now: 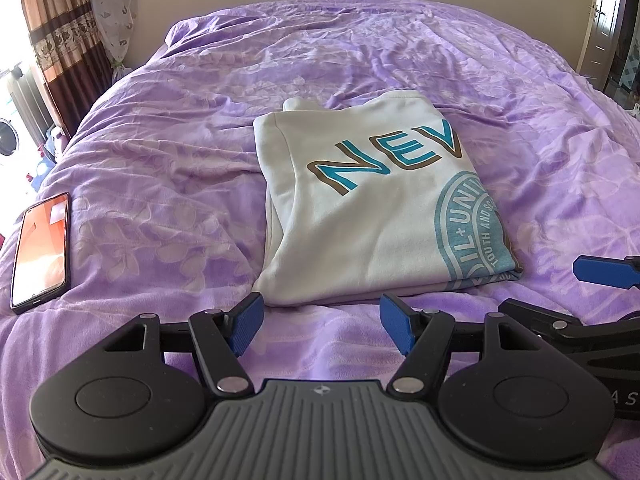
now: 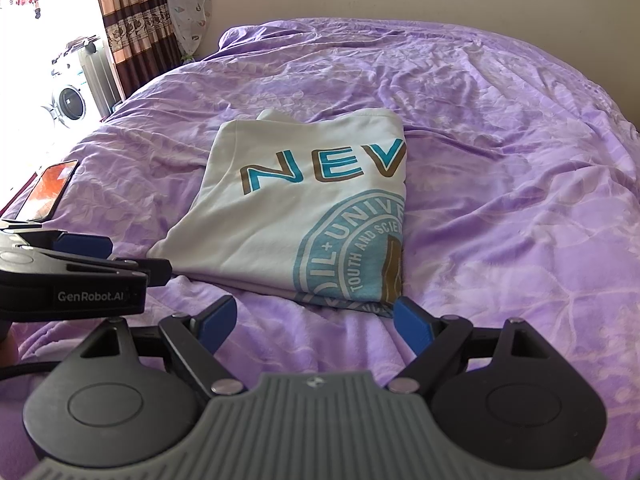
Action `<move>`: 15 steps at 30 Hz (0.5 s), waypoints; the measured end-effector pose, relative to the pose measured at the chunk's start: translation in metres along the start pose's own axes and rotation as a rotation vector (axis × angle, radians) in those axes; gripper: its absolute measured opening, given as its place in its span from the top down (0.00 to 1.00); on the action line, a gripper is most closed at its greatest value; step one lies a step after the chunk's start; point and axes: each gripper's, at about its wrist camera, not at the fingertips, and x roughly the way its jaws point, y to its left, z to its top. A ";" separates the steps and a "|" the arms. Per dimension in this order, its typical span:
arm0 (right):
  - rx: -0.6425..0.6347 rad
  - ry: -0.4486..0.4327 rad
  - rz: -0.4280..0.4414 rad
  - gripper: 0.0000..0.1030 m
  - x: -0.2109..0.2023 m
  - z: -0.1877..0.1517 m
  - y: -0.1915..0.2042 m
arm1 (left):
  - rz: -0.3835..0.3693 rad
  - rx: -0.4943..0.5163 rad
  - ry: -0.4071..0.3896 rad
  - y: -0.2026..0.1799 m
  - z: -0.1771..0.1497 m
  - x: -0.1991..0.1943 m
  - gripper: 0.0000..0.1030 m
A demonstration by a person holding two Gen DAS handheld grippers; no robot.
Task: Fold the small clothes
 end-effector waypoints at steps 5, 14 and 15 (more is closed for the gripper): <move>0.000 0.000 0.000 0.21 0.000 0.000 -0.001 | 0.001 0.000 0.000 0.000 0.000 0.000 0.24; 0.001 0.000 0.000 0.21 0.000 0.000 0.000 | 0.001 0.002 -0.001 0.000 0.001 -0.001 0.24; 0.001 0.000 0.000 0.21 0.000 0.000 0.000 | 0.001 0.002 -0.002 0.000 0.001 -0.001 0.24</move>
